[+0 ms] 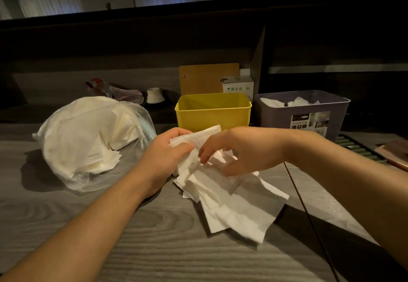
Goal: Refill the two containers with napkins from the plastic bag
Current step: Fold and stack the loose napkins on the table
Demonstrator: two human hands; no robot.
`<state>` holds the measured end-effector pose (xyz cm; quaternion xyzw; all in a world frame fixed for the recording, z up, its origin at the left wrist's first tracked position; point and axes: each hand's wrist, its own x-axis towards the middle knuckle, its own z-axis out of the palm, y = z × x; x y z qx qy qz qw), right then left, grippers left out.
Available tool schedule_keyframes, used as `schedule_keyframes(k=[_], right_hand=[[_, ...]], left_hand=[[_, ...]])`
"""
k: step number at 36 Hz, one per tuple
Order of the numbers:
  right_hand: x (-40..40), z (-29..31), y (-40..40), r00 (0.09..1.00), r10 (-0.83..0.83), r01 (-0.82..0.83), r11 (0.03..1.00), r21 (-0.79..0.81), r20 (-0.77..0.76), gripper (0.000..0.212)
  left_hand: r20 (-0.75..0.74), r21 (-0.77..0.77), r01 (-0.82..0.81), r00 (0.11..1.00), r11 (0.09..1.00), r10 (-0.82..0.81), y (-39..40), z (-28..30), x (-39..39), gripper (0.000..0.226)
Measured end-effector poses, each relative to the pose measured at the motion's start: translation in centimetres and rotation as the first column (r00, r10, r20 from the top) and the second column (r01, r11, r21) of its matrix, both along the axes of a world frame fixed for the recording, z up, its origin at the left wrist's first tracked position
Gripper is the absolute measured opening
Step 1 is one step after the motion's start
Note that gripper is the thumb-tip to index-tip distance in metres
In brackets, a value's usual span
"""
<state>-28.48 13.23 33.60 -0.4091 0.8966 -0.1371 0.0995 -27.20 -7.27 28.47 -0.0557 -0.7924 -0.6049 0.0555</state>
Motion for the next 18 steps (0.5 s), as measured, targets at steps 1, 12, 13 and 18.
schedule_keyframes(k=[1,12,13,18], right_hand=[[0.2,0.0,-0.3,0.999,0.003,-0.005,0.999,0.046,0.037,0.046],[0.7,1.0,-0.1,0.997,-0.078,0.078,0.996,0.035,-0.006,0.021],[0.6,1.2,0.1,0.997,-0.083,0.083,0.996,0.016,-0.006,0.018],[-0.1,1.5,1.0,0.993,-0.115,0.117,0.988,-0.103,0.021,0.013]], left_hand=[[-0.003,-0.004,-0.001,1.0,1.0,0.001,0.0,0.0,0.0,0.018],[0.0,0.015,0.003,1.0,1.0,-0.003,0.0,0.0,0.0,0.016],[-0.001,0.015,0.005,1.0,1.0,-0.005,0.0,0.0,0.0,0.016],[0.002,0.025,0.017,1.0,1.0,-0.017,0.0,-0.1,0.0,0.018]])
